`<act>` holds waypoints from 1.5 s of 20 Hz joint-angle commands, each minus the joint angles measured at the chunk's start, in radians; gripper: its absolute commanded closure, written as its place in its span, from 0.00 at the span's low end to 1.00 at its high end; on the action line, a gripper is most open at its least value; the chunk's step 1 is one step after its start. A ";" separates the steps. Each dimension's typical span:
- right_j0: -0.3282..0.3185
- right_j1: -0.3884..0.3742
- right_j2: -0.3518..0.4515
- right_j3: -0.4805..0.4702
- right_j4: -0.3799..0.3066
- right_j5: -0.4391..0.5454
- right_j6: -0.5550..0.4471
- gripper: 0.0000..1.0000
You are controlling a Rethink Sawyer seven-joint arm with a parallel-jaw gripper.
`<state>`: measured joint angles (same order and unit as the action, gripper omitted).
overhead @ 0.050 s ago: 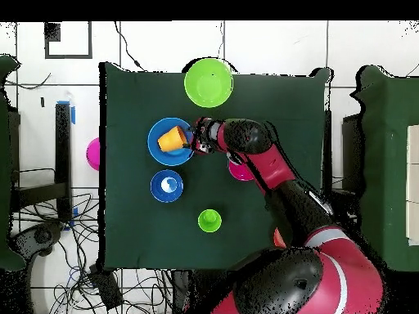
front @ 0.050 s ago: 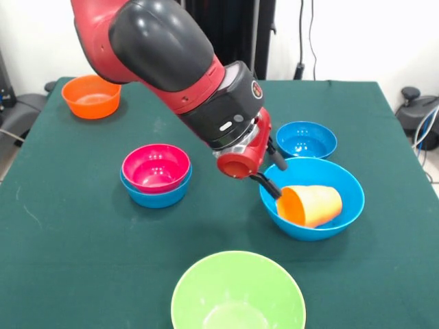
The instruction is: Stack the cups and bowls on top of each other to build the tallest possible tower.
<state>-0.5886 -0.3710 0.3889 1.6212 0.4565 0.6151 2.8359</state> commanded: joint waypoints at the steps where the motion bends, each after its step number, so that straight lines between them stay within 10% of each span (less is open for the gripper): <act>1: -0.013 0.092 0.014 -0.046 -0.053 -0.126 -0.064 0.00; 30: -0.052 0.037 0.145 0.084 -0.040 -0.194 0.002 0.00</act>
<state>-0.6459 -0.2918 0.4978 1.6217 0.4561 0.4882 2.8359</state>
